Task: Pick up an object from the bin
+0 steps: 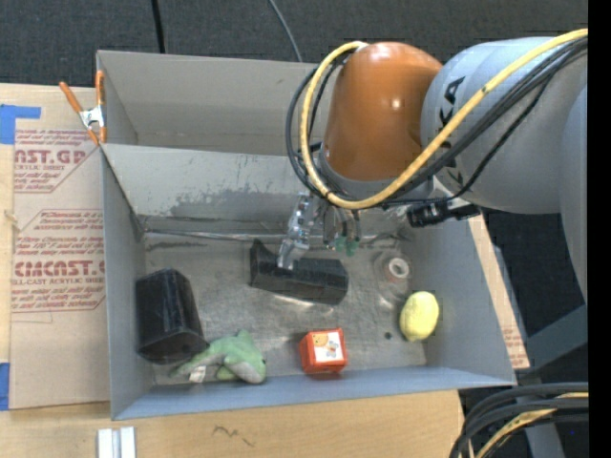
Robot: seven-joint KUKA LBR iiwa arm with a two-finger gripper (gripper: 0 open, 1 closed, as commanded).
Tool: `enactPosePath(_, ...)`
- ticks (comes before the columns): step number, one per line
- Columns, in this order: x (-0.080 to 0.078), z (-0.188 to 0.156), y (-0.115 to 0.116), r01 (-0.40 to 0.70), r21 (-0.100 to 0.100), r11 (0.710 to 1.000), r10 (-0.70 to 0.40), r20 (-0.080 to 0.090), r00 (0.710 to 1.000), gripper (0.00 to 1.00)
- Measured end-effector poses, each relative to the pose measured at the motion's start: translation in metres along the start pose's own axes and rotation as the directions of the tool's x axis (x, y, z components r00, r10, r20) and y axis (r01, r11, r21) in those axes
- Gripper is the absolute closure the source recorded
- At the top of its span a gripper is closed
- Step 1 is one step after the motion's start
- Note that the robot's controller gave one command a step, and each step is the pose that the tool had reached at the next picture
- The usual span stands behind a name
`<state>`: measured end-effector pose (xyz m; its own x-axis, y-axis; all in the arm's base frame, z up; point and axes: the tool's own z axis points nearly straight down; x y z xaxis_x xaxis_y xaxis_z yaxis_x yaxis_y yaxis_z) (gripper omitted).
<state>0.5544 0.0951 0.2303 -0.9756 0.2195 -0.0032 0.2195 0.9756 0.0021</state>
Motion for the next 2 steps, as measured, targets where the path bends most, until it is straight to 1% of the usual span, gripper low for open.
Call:
enactPosePath(1,0.000,0.001,0.000,0.000,0.001,1.000,0.000,-0.001,1.000,1.00)
enactPosePath(2,-0.004,0.018,-0.007,-0.019,0.000,1.000,0.019,0.001,1.000,1.00)
